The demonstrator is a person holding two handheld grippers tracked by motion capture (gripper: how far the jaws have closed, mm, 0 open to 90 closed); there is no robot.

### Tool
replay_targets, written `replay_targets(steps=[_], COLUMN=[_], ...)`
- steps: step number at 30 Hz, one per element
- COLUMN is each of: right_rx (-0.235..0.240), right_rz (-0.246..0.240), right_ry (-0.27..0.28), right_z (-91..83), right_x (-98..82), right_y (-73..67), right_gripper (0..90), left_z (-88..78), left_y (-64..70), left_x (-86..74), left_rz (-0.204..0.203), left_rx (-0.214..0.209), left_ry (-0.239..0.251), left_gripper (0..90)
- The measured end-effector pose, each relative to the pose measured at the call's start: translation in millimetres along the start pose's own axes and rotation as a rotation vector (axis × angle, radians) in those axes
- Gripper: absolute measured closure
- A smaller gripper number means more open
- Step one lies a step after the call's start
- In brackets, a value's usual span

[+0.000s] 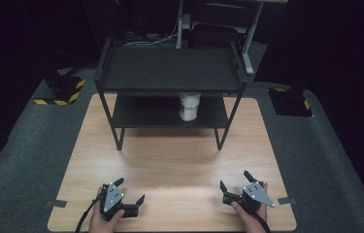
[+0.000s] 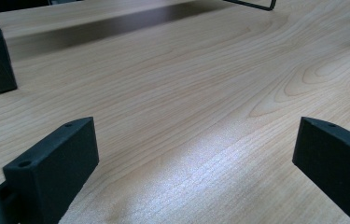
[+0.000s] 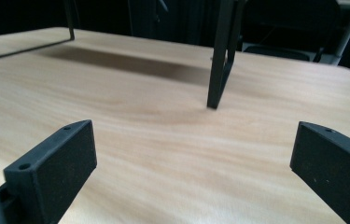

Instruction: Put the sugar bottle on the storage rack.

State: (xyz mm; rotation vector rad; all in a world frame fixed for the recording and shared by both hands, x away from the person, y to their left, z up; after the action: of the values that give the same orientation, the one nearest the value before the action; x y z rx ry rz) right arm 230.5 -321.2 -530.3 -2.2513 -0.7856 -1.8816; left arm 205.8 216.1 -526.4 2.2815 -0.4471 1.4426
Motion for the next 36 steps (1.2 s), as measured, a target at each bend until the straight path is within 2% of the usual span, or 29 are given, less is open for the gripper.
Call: replay_targets(steps=[5, 8, 13, 18, 36], right_rx=[-0.001, 0.034, 0.041, 0.044, 0.043], right_rz=[0.032, 0.016, -0.016, -0.02, -0.043], right_ry=[-0.012, -0.009, -0.02, -0.009, -0.021], right_z=[-1.3, -0.3, 0.3, -1.1, -0.3], right_x=[-5.2, -7.2, -5.9, -7.0, -4.8], right_y=[2.7, 6.1, 3.9, 3.0, -0.8], right_gripper=[0.2, 0.3, 0.4, 0.4, 0.4], left_z=[0.7, 0.5, 0.6, 1.3, -0.7], left_y=[-0.4, 0.3, 0.6, 1.7, 1.3], left_x=[0.5, 0.1, 0.4, 1.0, -0.6], left_rz=[-0.005, -0.003, -0.005, 0.013, 0.021], left_rx=[-0.004, 0.001, 0.004, 0.006, -0.011], left_ry=[-0.003, -0.001, -0.003, -0.006, -0.003], left_gripper=[0.4, 0.4, 0.4, 0.4, 0.4])
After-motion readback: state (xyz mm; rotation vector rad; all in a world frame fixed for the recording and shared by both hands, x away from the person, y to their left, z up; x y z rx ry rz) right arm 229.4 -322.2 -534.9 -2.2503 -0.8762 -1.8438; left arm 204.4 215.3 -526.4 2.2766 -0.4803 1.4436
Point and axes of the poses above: each handheld gripper's, and its own axes: z roughly forward along the jaws, x roughly out of its top, y roughly to its right, the point moved 4 cm from there along z, roughly forward along the jaws, and after that the axes turned 11 degrees about -z, right-handed, at the moved point
